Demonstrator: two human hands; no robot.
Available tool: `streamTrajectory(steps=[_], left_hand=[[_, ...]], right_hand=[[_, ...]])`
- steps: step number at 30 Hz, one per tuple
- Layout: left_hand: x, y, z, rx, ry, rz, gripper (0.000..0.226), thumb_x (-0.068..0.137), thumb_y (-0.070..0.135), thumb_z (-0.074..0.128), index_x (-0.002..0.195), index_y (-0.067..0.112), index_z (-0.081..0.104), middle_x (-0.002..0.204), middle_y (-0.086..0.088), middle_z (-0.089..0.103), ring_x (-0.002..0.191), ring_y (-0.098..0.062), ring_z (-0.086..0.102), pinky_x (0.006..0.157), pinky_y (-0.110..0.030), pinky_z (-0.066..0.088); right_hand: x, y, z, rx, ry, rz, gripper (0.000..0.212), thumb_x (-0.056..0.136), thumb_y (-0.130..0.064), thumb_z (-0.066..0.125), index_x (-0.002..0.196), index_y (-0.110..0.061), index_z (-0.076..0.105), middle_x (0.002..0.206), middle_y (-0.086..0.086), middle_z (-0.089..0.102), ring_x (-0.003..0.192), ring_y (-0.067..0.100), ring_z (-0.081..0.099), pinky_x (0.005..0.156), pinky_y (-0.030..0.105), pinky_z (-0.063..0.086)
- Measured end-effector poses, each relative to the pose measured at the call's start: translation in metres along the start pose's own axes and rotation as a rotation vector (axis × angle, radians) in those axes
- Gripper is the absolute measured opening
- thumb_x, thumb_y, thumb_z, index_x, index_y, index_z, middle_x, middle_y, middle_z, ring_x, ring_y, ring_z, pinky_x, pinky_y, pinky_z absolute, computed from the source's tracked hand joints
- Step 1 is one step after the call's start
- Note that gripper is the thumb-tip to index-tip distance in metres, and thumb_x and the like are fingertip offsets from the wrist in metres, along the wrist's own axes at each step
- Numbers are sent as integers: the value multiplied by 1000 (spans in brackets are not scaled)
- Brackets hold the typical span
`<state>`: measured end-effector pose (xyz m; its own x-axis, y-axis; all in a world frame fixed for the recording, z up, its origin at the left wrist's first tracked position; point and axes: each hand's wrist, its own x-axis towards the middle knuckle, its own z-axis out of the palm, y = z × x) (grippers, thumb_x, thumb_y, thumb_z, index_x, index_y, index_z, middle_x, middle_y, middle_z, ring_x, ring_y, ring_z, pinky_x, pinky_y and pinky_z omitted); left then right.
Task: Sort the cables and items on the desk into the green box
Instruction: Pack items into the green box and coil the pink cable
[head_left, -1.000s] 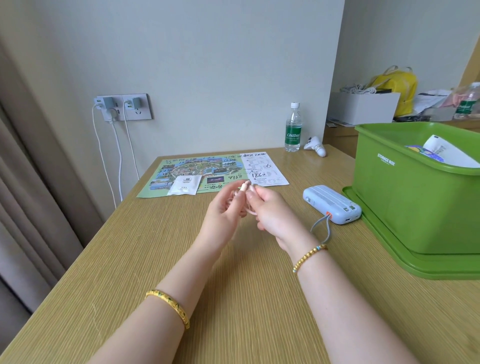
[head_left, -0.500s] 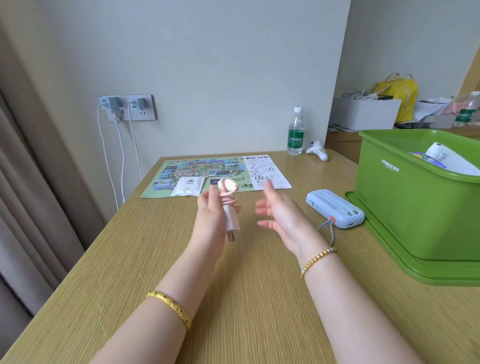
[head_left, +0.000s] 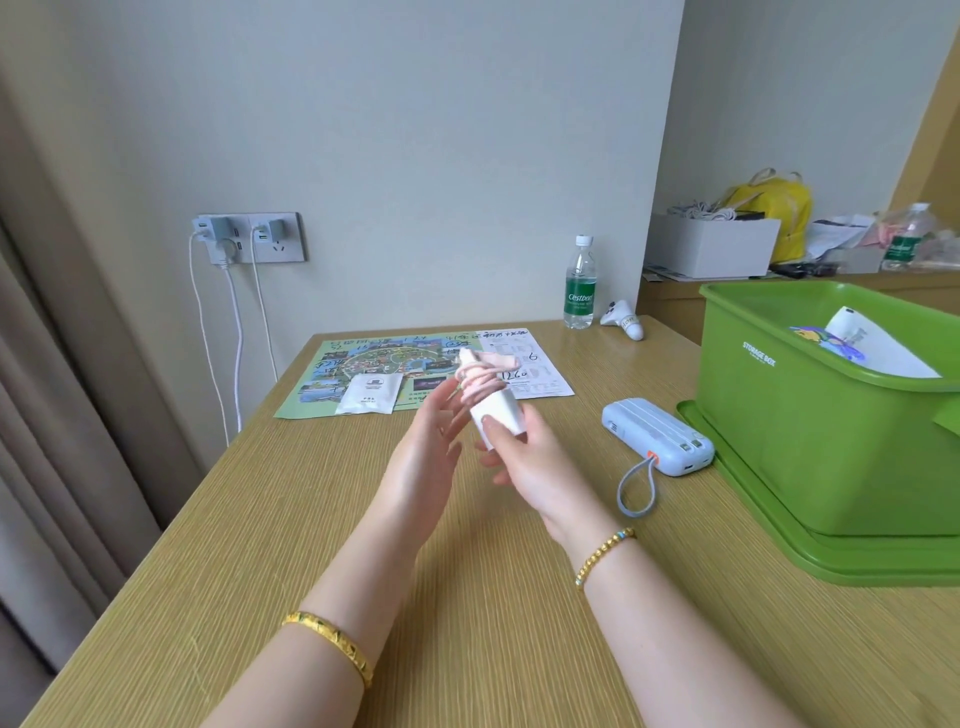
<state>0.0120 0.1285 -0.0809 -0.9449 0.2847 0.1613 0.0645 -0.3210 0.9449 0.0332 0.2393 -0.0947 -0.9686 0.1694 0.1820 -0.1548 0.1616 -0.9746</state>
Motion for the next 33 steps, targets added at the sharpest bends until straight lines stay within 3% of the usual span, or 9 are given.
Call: streamTrajectory(steps=[4,7,12,16,20,22,25,29,33], left_hand=[[-7,-2,3,184,-65,71,45,91,15,33,116,44,55,126,19,57,123,-4,47,104,-33,35],[-10,-7,16,273,-29,73,39,93,14,36,112,41,58,118,12,64,116,-5,54,95,-28,42],[-1,4,75,402,-115,133,34,94,9,39,117,30,54,116,4,62,109,-9,56,92,-23,43],[9,18,141,543,-242,265,40,92,3,38,121,24,54,115,1,59,108,-10,54,75,0,39],[10,25,200,781,-346,439,49,86,1,40,131,18,51,132,-9,53,113,-22,52,96,-21,38],[12,22,221,935,-418,509,49,87,3,42,133,19,50,136,-10,49,119,-30,48,105,-32,34],[15,14,239,1136,-504,561,42,90,6,42,129,14,55,140,-9,47,130,-23,39,108,-27,23],[16,8,237,1126,-487,563,43,89,5,41,129,14,54,142,-6,45,129,-29,39,107,-33,31],[18,4,214,1053,-435,543,46,89,5,41,133,17,50,140,-6,44,128,-24,37,101,-28,35]], right_hand=[[-2,-4,-9,49,144,-60,11,91,-35,52,100,-28,52,88,-5,66,63,-3,61,57,17,48],[-8,-10,-16,54,225,-108,18,92,-34,50,105,-21,50,92,-5,64,63,-9,60,61,16,47],[-15,-47,-71,-91,370,-162,21,95,-31,44,108,-15,39,96,7,61,80,19,59,74,38,47],[-20,-89,-150,-445,554,-199,23,93,-30,46,108,-13,40,90,7,61,81,30,59,69,40,47],[-32,-108,-222,-883,671,-84,14,90,-28,50,97,-16,47,85,6,59,76,30,56,59,34,42],[-37,-108,-245,-1019,686,-12,10,88,-22,53,91,-14,47,88,10,59,76,30,52,59,32,38],[-39,-98,-263,-1133,671,87,7,85,-14,56,87,-12,49,93,14,62,77,30,51,59,30,35],[-32,-95,-268,-1157,583,259,23,88,-29,51,80,-8,55,73,11,54,76,30,50,63,29,36],[-25,-110,-253,-1154,480,292,44,96,-37,36,59,-15,38,61,3,44,79,28,48,75,33,35]])
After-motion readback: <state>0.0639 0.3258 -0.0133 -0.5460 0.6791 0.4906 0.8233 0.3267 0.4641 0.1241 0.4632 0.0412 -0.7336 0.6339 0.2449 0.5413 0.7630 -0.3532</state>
